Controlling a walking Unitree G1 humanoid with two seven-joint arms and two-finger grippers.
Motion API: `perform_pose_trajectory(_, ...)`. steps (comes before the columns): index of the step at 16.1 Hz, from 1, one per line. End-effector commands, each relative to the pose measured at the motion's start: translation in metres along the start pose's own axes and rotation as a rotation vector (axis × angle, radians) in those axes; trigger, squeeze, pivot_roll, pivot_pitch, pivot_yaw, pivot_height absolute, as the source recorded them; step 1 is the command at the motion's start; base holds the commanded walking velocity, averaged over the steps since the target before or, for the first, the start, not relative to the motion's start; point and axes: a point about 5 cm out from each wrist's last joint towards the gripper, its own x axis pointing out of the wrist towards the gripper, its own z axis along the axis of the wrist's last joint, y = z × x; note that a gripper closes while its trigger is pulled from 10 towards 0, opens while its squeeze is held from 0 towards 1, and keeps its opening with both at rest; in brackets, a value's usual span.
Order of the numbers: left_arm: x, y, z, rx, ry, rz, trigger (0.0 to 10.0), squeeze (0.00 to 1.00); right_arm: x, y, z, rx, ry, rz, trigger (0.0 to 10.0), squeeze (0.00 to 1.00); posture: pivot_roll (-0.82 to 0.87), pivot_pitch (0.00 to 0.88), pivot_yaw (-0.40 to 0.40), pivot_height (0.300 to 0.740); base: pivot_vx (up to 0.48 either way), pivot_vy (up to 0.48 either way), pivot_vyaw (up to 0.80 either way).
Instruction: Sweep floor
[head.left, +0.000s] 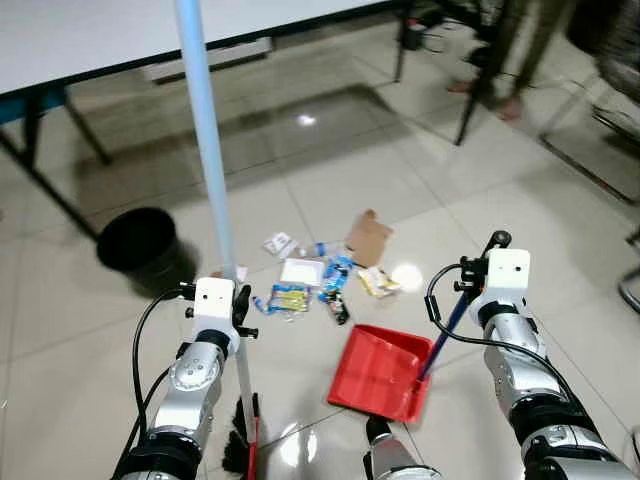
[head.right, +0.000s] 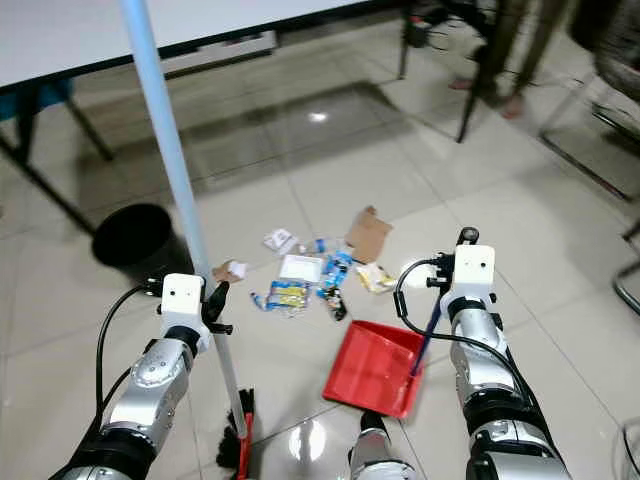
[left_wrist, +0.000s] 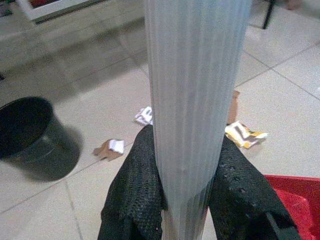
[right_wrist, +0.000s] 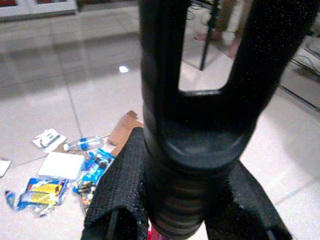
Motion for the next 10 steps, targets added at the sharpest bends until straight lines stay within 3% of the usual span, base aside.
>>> perform_pose_trajectory(1, 0.0011, 0.0016, 0.0075, 0.015, -0.041, 0.001, 10.0, 0.0, 0.0011, 0.0011, 0.0029, 0.002, -0.016, 0.002, 10.0, 0.0, -0.21, 0.157, 0.129, 0.74, 0.0, 0.0, -0.8)
perform_pose_trajectory(8, 0.0024, 0.0033, 0.0097, 0.027, -0.052, 0.028, 10.0, 0.0, 0.001, 0.0012, 0.003, 0.005, -0.02, 0.004, 10.0, 0.0, -0.21, 0.156, 0.13, 0.74, 0.0, 0.0, -0.8)
perform_pose_trajectory(10, 0.0018, 0.005, 0.0093, 0.038, -0.049, 0.04, 10.0, 0.0, 0.0005, 0.0026, 0.0029, -0.002, -0.024, 0.01, 10.0, 0.0, -0.2, 0.158, 0.13, 0.74, 0.0, 0.0, 0.0)
